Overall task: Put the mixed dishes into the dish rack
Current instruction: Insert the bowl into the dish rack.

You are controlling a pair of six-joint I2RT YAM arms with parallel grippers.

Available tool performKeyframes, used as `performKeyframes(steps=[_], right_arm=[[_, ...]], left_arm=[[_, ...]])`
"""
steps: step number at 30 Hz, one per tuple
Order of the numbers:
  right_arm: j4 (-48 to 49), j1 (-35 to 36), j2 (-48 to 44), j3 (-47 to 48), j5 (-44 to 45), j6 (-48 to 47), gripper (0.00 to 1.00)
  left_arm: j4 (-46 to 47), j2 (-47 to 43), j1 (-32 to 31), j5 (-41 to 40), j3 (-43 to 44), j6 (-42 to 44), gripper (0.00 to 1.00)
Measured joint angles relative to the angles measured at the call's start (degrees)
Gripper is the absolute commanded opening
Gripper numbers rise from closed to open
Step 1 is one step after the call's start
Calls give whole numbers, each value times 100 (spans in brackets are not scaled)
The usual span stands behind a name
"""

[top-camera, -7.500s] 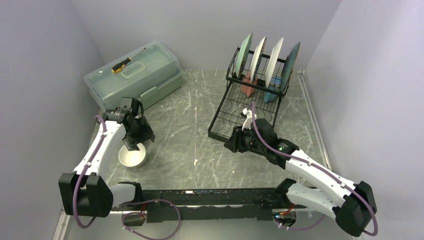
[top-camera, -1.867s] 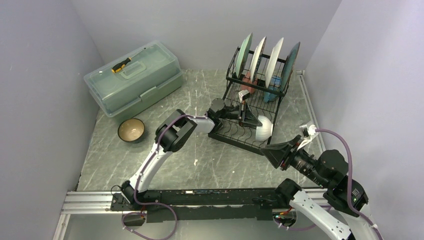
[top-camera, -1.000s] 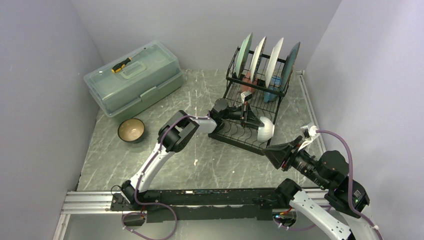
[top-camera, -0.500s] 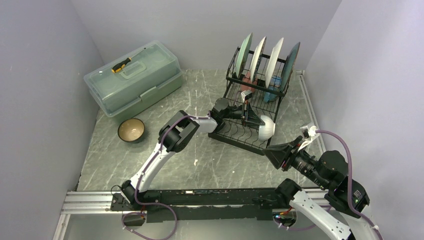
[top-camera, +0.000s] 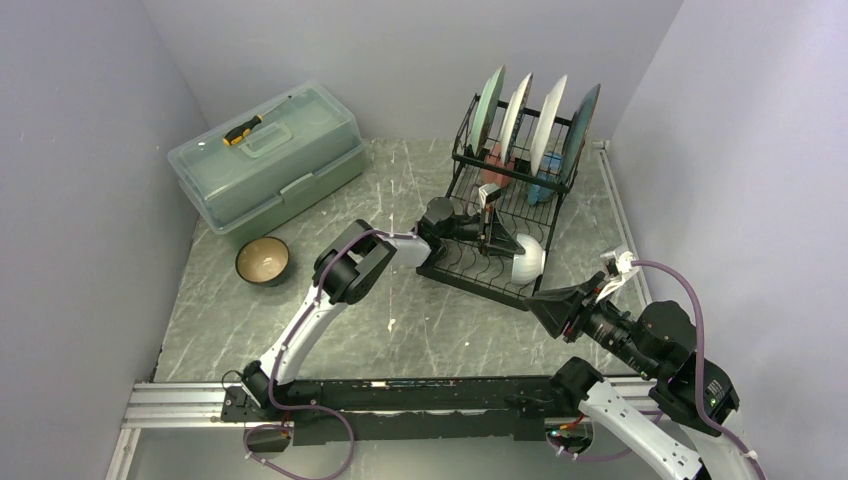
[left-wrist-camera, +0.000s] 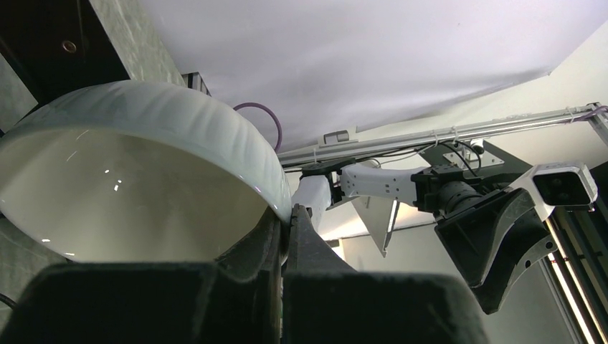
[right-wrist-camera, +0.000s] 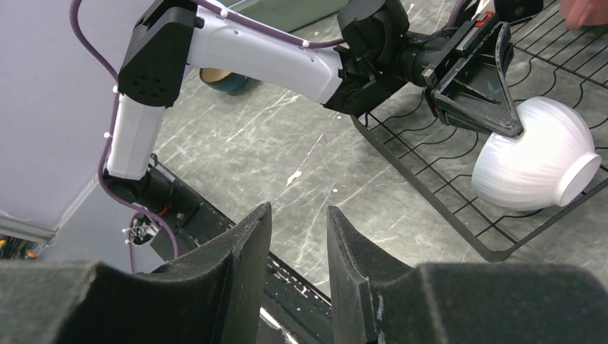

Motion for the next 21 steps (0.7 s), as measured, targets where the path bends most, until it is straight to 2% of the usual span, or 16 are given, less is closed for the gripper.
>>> performKeyframes(steps=[21], right_arm=[[70,0,2,-28,0,0,37]], left_arm=[[63,-98,120,256,-210,66,0]])
